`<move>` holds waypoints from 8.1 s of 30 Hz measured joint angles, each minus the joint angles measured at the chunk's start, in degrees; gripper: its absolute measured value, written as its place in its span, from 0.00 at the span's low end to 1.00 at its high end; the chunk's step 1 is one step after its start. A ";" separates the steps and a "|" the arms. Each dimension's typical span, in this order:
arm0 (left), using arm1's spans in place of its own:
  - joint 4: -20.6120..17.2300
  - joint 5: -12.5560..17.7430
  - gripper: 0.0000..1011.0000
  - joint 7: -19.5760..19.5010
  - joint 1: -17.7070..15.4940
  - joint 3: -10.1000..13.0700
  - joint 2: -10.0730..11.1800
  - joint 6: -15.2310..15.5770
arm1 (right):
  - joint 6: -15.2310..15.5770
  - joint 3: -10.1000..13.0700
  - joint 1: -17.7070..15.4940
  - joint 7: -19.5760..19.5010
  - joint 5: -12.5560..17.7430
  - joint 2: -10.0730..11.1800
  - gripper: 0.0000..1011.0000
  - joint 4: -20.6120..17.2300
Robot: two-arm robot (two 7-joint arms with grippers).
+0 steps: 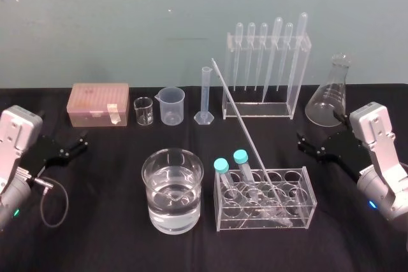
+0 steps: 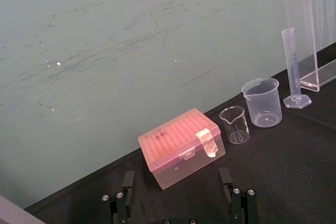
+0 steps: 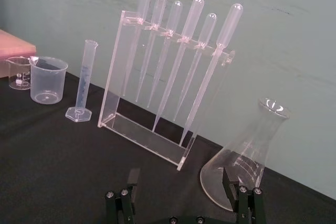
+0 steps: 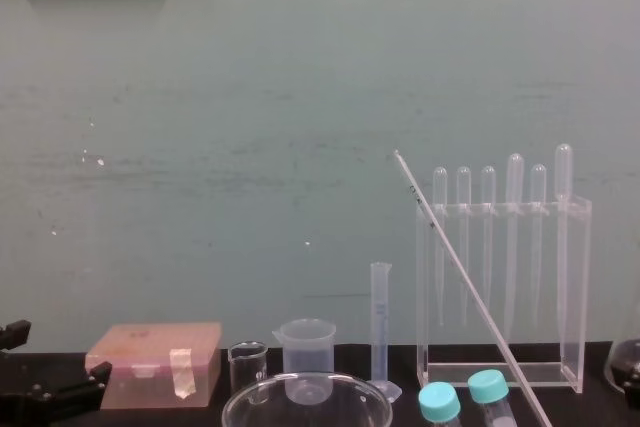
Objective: Hold the thermometer with one hand and immerse one end into the beaker, then reinsert it into the test tube rack.
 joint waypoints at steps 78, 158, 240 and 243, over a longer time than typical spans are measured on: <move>0.00 0.00 1.00 0.00 0.00 0.00 0.00 0.00 | 21.72 -3.86 14.81 29.41 16.85 -1.52 0.90 -9.95; 0.00 0.00 1.00 0.00 0.00 0.00 0.00 0.00 | 7.18 -4.25 21.46 45.13 38.16 -11.74 0.05 -9.48; 0.00 0.00 1.00 0.00 0.00 0.00 0.00 0.00 | -3.00 -9.09 18.88 52.15 29.04 -15.57 0.05 7.27; 0.00 0.00 1.00 0.00 0.00 0.00 0.00 0.00 | -2.97 -9.09 18.86 52.13 29.03 -15.52 0.05 7.23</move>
